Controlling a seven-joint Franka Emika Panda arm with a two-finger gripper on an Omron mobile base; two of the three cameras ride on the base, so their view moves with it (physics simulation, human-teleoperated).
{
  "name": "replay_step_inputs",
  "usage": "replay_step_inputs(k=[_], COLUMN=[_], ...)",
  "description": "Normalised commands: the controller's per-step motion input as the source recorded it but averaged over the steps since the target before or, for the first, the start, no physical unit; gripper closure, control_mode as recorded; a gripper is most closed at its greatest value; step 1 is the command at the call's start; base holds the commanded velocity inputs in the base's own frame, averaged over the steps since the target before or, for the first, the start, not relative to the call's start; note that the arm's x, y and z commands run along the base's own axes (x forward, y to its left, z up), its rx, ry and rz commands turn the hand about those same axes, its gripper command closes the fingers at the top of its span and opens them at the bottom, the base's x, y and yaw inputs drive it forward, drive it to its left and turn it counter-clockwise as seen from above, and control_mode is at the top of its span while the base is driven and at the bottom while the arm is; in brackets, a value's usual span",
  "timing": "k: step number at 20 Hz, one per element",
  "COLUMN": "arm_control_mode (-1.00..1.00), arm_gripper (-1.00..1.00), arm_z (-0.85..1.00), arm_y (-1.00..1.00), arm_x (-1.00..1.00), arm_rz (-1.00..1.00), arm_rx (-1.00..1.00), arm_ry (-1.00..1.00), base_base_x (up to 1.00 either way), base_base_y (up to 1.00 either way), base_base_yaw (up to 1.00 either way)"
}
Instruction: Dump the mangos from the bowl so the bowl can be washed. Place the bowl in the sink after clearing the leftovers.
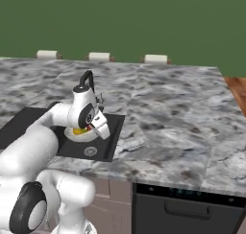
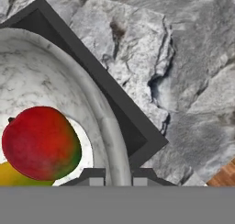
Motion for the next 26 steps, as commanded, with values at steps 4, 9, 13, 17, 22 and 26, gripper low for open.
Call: replay_step_inputs(k=[4,9,13,17,22,26], arm_control_mode=[-1.0,-1.0,-1.0,-1.0,-1.0,-1.0], arm_gripper=[1.0,1.0,1.0,1.0,1.0,1.0], arm_z=[-0.6,-0.43,-0.4,-0.26,-0.01,0.0], arm_y=[0.18,0.17,0.1,0.15,0.18,0.06], arm_x=[0.05,0.21,0.6,0.59,0.56,0.22], arm_rz=[0.0,0.0,0.0,0.0,-0.06,-0.05], arm_rx=[-0.18,-0.15,-0.17,-0.15,-0.06,-0.09], arm_ry=[0.01,0.0,0.0,0.0,0.0,0.0], base_base_x=[0.0,0.0,0.0,0.0,0.0,0.0], base_base_y=[0.0,0.0,0.0,0.0,0.0,0.0], base_base_yaw=[0.0,0.0,0.0,0.0,0.0,0.0])
